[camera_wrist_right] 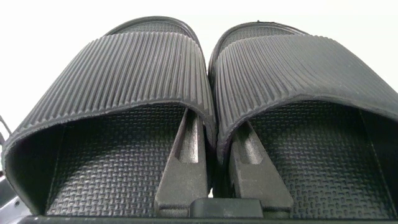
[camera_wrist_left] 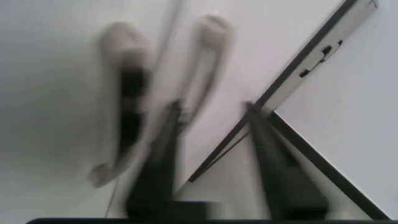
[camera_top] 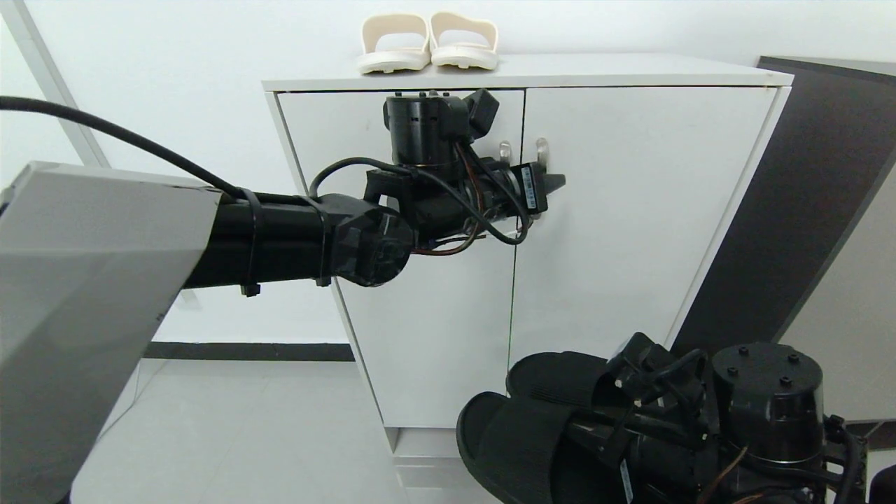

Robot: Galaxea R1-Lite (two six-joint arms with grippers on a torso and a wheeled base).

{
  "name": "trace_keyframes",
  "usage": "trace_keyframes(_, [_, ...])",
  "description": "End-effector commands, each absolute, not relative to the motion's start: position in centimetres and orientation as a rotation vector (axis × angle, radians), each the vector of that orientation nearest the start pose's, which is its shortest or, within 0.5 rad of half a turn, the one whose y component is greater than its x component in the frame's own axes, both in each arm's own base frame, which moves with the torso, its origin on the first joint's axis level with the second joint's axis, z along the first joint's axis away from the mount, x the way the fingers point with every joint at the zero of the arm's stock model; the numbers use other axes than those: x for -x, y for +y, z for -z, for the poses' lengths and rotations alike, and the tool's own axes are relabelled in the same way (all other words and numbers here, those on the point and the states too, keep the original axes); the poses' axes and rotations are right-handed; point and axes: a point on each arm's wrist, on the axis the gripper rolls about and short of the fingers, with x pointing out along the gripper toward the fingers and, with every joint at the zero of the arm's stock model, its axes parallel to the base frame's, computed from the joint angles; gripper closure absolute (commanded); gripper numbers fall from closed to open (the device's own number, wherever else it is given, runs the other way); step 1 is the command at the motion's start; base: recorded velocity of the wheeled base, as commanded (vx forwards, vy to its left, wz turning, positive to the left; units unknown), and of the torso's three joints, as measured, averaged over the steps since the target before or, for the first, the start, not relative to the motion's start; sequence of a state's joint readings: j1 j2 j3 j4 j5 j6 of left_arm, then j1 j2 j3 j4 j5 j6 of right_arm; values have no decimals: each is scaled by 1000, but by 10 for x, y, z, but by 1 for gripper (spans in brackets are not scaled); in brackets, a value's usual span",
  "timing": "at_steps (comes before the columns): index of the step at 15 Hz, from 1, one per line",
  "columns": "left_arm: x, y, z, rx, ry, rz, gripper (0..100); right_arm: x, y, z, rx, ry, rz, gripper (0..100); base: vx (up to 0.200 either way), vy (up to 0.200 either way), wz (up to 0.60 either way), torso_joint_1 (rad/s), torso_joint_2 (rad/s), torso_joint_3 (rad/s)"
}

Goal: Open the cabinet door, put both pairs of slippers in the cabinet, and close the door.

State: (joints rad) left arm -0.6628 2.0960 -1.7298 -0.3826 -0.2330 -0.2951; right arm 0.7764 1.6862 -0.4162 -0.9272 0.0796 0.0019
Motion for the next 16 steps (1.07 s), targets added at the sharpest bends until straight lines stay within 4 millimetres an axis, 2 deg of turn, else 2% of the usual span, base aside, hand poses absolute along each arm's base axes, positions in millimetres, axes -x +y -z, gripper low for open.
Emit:
trace_keyframes(1, [-342, -275, -268, 278, 125, 900, 100, -179, 179, -119, 114, 326, -856, 100, 0, 0, 0, 0, 0, 0])
trace_keyframes(3, [-335, -271, -267, 272, 141, 899, 100, -175, 177, -116, 104, 317, -904, 100, 0, 0, 0, 0, 0, 0])
trace_keyframes(8, [-291, -257, -266, 273, 136, 948, 100, -167, 173, -114, 103, 319, -974, 100, 0, 0, 0, 0, 0, 0])
trace_keyframes(12, [-263, -245, -274, 276, 130, 975, 100, -164, 172, -113, 106, 323, -991, 100, 0, 0, 0, 0, 0, 0])
trace_keyframes(13, [-249, -237, -278, 290, 116, 987, 100, -163, 172, -113, 109, 322, -996, 100, 0, 0, 0, 0, 0, 0])
trace_keyframes(15, [-241, -228, -279, 298, 112, 986, 100, -161, 173, -114, 110, 321, -1005, 100, 0, 0, 0, 0, 0, 0])
trace_keyframes(16, [-247, -220, -280, 307, 104, 958, 100, -159, 174, -114, 112, 320, -1011, 100, 0, 0, 0, 0, 0, 0])
